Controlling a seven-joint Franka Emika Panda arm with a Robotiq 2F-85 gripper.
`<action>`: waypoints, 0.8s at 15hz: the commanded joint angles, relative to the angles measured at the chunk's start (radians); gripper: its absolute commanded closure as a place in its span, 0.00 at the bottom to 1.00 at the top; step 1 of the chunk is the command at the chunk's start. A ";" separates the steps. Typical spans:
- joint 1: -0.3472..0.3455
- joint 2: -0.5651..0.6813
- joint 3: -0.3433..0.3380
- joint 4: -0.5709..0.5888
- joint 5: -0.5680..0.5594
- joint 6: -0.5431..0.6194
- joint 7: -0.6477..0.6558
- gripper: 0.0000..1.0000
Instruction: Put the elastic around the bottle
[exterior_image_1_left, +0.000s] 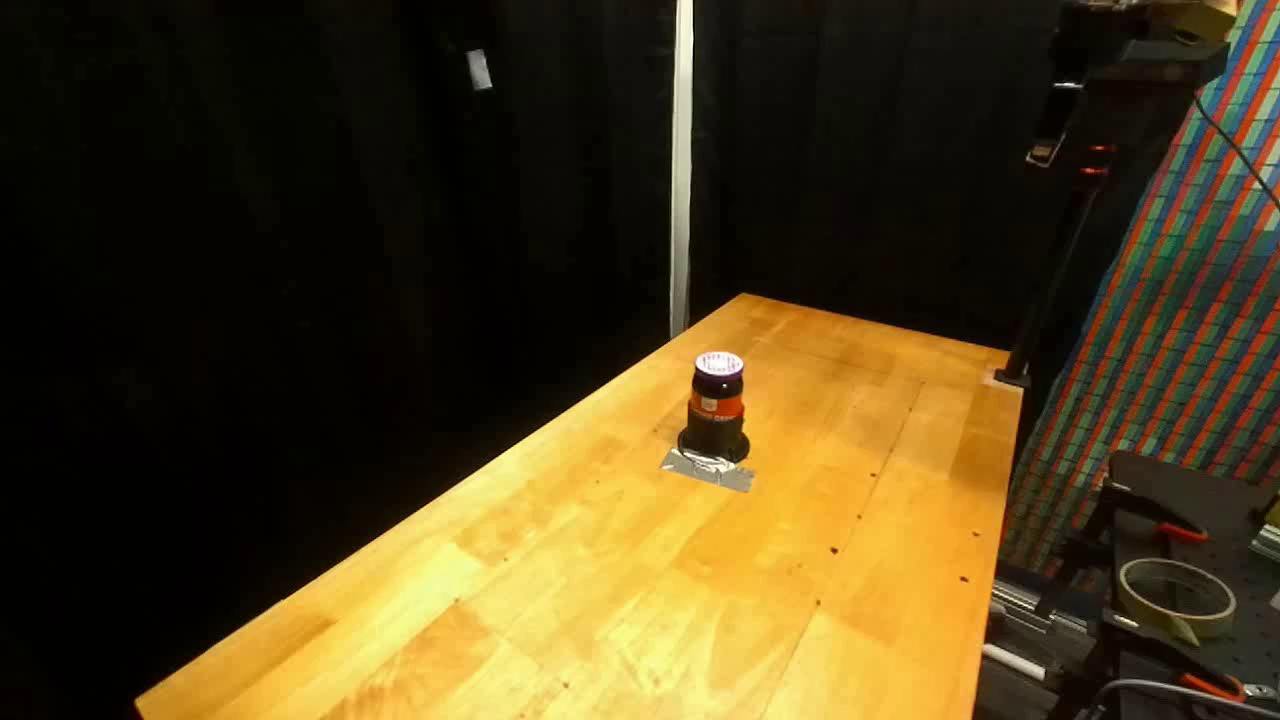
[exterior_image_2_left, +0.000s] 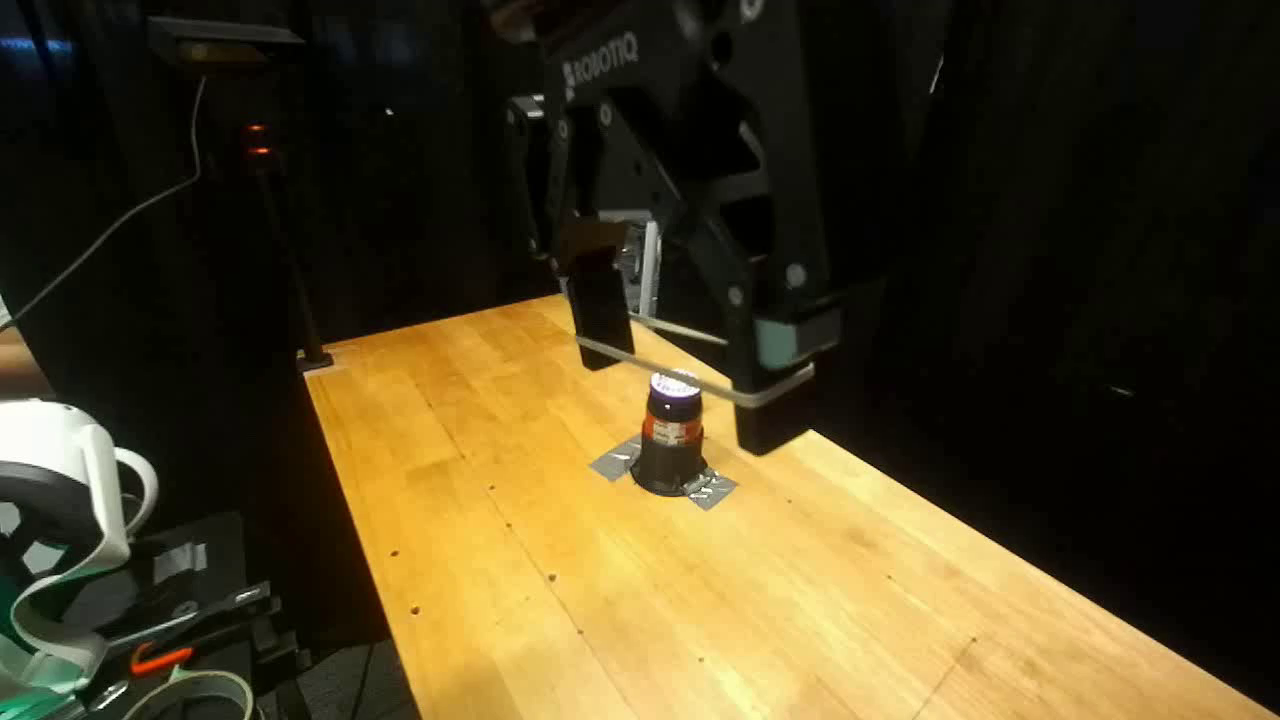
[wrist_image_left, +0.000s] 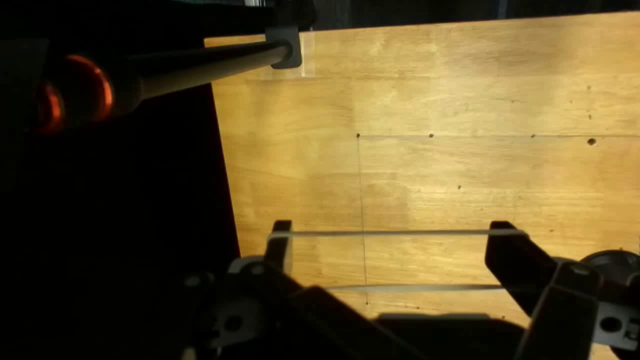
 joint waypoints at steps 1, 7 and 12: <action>0.006 0.000 -0.004 0.006 -0.002 -0.003 0.002 0.00; 0.019 0.018 0.007 0.039 0.006 -0.013 0.001 0.00; 0.160 0.170 0.082 0.155 0.163 -0.061 -0.015 0.00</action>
